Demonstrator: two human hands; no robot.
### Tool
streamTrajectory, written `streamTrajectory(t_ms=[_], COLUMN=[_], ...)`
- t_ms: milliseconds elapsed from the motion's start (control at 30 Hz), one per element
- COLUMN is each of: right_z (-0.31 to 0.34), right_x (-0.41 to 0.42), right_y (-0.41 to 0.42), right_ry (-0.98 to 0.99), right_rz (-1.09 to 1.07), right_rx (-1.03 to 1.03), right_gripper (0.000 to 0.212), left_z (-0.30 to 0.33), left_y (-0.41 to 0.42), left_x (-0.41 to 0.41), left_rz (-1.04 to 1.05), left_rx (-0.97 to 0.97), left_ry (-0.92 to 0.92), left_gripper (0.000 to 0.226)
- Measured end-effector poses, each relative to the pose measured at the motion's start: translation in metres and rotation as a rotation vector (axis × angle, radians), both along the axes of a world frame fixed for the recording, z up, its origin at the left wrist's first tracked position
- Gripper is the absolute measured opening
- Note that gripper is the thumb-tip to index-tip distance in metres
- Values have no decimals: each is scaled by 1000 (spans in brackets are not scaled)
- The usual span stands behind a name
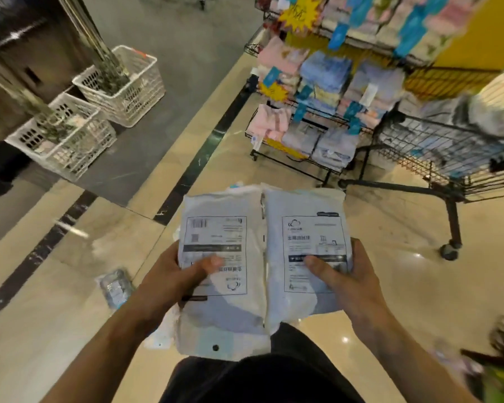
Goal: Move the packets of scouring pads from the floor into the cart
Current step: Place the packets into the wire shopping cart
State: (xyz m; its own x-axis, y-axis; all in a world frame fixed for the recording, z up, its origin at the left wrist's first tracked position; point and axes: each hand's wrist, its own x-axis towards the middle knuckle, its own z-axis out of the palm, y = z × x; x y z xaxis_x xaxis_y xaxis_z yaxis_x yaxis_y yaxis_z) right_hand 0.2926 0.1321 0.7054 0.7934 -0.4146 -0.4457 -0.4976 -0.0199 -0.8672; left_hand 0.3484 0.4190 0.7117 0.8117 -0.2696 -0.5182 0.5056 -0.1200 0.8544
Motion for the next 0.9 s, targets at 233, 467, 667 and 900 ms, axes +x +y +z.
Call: streamTrajectory(t_ms=[233,467,667,900], right_z=[21,35,27,14], right_x=[-48,-100,-141,-195], right_y=[6,-27,-83,-206], right_ry=[-79,-119,-124,-130], right_rz=[-207,-402,-538,-597], right_rx=[74,70,61,94], right_gripper=[60,60,59,56], left_z=[8,6,4,-3], left_y=[-25,-94,-169,-302], left_x=[28,20,6,-34], left_rz=[-176,-350,-457,-502], left_rx=[-20,-43,-13,34], left_ry=[46,42,22,-17], left_gripper=[59,73,66,50])
